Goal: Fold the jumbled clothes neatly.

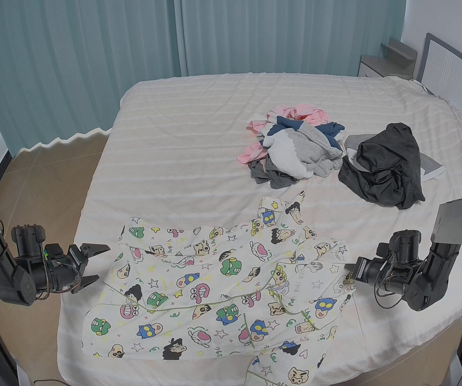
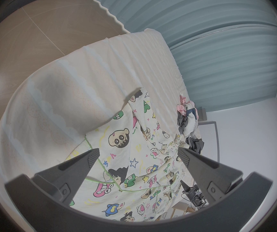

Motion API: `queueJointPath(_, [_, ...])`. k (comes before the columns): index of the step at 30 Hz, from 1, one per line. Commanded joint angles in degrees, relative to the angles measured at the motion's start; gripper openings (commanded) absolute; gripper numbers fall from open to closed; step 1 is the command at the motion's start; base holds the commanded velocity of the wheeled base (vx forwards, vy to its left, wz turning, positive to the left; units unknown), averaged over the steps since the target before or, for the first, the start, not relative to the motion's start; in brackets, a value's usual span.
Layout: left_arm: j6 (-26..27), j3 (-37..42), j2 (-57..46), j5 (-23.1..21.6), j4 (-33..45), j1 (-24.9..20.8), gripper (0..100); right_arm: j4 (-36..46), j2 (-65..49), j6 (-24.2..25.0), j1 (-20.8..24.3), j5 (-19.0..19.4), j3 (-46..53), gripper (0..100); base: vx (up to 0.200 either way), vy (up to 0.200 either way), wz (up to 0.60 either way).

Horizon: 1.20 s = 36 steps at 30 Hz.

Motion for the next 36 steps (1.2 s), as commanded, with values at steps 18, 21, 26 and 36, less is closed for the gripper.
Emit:
queueJointPath(18, [0.0,0.0,0.1,0.0,0.0,0.0,100,3.6,1.1,0.1,-4.7,0.2,-8.1,100,0.000,0.000,0.00])
queueJointPath(21, [-0.1,0.1,-0.1,0.0,0.0,0.0,100,3.0,-0.6,0.8,-3.6,0.1,-5.6,100,0.000,0.000,0.00])
queueJointPath(26, [-0.1,0.6,-0.5,0.1,0.0,0.0,100,2.3,-6.6,3.1,-1.5,0.3,1.2,100,0.000,0.000,0.00])
queueJointPath(36, [-0.1,1.1,-2.5,0.5,0.0,-0.1,100,-4.2,-13.9,7.7,12.7,-0.1,18.7,100,-0.180,0.000,0.00])
